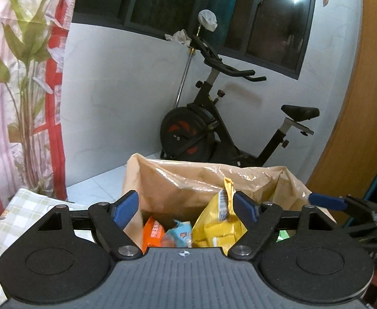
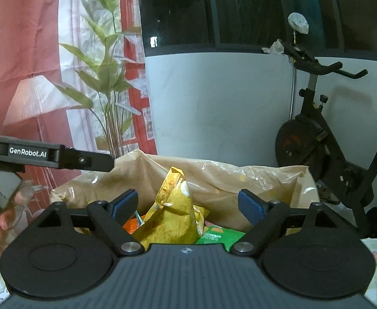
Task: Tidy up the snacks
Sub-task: 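Move both tools back down to the snacks in front of the box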
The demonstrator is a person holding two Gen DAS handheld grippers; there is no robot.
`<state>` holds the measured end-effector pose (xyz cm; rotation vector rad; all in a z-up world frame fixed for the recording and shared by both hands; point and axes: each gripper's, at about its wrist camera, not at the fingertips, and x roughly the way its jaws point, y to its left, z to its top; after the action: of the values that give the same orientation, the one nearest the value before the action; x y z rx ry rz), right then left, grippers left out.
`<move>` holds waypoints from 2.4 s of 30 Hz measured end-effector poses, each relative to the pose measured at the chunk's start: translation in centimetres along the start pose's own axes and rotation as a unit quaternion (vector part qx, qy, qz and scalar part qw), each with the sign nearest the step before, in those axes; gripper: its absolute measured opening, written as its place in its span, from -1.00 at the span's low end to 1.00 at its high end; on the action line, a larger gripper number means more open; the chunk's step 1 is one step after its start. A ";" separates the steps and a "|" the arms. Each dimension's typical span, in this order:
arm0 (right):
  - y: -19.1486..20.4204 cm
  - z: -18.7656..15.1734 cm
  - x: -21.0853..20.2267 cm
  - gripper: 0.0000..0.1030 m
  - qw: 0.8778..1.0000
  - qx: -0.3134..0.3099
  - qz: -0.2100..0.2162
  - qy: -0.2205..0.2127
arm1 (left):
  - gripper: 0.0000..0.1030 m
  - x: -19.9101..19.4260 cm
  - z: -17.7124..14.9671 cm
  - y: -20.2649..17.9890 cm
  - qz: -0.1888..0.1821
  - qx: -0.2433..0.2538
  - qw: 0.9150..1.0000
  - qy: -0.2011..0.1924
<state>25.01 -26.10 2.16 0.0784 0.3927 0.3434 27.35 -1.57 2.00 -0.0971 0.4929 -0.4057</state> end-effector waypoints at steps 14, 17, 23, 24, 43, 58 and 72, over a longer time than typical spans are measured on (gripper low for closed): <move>-0.3 -5.3 -8.5 0.69 0.998 0.009 -0.024 -0.065 | 0.59 -6.5 -6.6 1.1 0.021 -0.030 0.999 -0.010; -0.3 -7.2 -9.9 0.69 0.997 0.008 -0.032 -0.072 | 0.59 -7.0 -8.4 1.3 0.036 -0.044 0.998 -0.010; -0.1 -10.6 -10.8 0.69 0.998 0.002 -0.047 -0.050 | 0.58 -6.8 -11.5 2.6 0.070 -0.066 0.995 0.016; -0.1 -11.2 -10.8 0.69 0.998 0.004 -0.049 -0.045 | 0.58 -6.8 -11.9 2.8 0.072 -0.068 0.995 0.019; -1.3 -20.4 -5.3 0.88 0.990 0.049 -0.057 0.122 | 0.58 -5.9 -16.0 3.1 0.111 -0.071 0.989 0.063; 0.3 -21.5 -1.2 0.88 0.979 0.000 -0.089 0.182 | 0.58 -5.2 -17.3 3.3 0.111 -0.077 0.987 0.082; 0.1 -22.1 -2.0 0.71 0.983 0.007 -0.086 0.164 | 0.57 -4.6 -18.3 3.6 0.107 -0.086 0.985 0.100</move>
<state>14.66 -26.54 -17.47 0.0012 0.7240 0.1815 16.18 3.67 -12.74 -0.1699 0.7294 -0.1622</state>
